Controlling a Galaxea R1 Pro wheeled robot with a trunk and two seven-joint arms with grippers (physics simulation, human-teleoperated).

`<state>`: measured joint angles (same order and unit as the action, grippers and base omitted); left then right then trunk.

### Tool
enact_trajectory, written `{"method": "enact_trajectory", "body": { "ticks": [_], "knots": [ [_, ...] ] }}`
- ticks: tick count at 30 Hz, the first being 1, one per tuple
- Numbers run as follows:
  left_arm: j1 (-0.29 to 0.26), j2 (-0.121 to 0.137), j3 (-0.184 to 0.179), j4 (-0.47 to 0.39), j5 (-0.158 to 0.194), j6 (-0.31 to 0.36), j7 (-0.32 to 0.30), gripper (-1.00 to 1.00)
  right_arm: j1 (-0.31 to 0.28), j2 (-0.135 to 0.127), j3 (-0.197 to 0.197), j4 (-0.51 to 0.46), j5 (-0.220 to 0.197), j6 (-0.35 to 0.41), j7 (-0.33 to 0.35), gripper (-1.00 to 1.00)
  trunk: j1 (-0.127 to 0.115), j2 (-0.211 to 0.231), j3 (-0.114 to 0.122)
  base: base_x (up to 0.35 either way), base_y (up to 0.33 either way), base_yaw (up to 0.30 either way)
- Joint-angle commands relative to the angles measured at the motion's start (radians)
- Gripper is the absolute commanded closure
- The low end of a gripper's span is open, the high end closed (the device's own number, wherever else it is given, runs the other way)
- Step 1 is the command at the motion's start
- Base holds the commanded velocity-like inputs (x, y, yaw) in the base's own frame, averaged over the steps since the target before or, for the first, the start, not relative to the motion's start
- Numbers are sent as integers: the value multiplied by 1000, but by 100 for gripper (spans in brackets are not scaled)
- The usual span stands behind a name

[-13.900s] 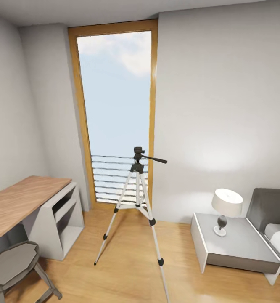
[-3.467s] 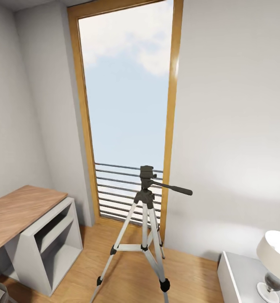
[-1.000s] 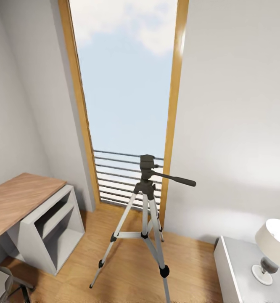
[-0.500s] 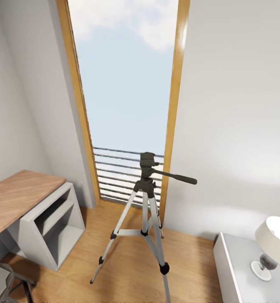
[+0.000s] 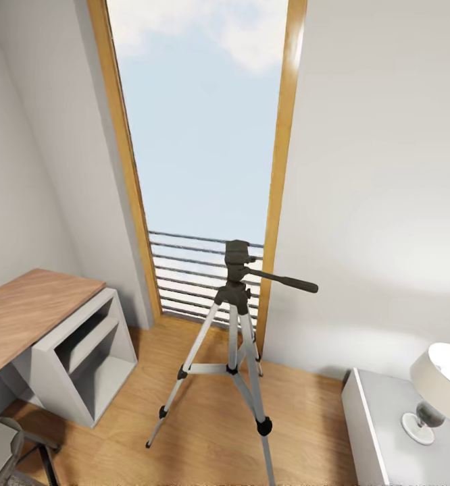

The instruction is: Attach the digital camera to the camera tripod in the bedroom.

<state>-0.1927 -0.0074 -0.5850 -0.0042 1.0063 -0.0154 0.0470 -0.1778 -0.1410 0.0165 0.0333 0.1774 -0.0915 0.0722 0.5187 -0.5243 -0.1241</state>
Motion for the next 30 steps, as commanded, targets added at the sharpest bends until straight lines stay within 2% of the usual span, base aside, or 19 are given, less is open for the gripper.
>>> {"method": "enact_trajectory", "body": {
  "ticks": [1,30],
  "knots": [
    [-1,0,-9,0,5,-2,4,100,-2,-1,1,4,5,-7,1,-100,0,-2,-3,0,0,0],
    [-1,0,-9,0,5,-2,4,100,-2,-1,1,4,5,-11,1,-100,0,-2,-51,0,0,0]
  ]
}}
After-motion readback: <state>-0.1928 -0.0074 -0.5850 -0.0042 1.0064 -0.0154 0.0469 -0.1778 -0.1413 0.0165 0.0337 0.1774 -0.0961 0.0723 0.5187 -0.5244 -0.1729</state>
